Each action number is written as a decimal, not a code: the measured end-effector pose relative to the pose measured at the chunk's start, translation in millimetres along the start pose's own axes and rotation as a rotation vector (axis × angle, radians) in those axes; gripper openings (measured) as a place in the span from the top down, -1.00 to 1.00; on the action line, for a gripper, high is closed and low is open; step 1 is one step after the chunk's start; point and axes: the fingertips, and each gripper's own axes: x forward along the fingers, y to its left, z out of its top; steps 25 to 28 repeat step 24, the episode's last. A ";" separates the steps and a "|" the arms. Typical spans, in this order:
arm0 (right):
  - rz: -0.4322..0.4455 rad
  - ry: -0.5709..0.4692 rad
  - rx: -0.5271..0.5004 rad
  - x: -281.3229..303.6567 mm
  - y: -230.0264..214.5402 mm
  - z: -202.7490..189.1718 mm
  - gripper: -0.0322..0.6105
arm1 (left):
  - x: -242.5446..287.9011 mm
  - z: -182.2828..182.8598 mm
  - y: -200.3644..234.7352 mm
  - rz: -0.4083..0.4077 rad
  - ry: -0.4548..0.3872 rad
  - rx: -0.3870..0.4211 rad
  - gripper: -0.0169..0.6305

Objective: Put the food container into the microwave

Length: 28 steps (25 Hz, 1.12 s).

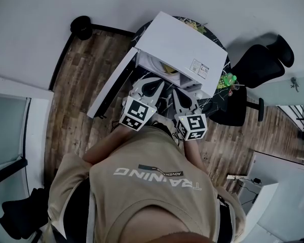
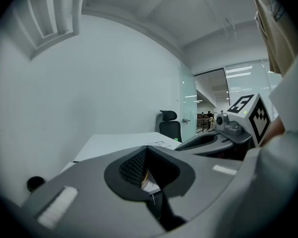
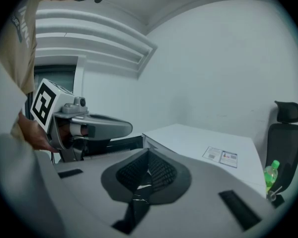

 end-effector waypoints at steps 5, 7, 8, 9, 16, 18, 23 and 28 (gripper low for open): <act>0.001 -0.017 0.003 -3.3 1.6 0.9 0.87 | -1.8 4.1 0.3 -0.006 -0.001 0.013 0.92; 0.004 -0.030 0.004 -4.8 1.3 1.4 0.87 | -1.2 3.3 -1.8 -0.013 0.000 0.005 0.92; 0.003 -0.038 0.003 -5.7 0.9 2.1 0.87 | -0.2 2.8 -3.5 -0.019 0.001 0.002 0.92; 0.001 -0.043 0.003 -6.9 0.4 2.5 0.87 | 1.0 2.3 -5.9 -0.028 0.004 0.002 0.92; -0.018 -0.044 0.013 -12.7 -5.3 -3.7 0.87 | 10.3 -9.8 -22.7 -0.072 0.032 0.022 0.92; -0.021 -0.036 0.020 -13.8 -5.4 -8.9 0.87 | 12.0 -10.4 -24.2 -0.080 0.030 0.023 0.92; -0.049 -0.032 0.042 -17.1 -12.4 -15.4 0.87 | 20.0 -18.9 -27.2 -0.102 0.045 0.020 0.92; -0.054 -0.033 0.045 -17.1 -14.2 -15.5 0.87 | 22.2 -19.1 -26.7 -0.105 0.045 0.021 0.92</act>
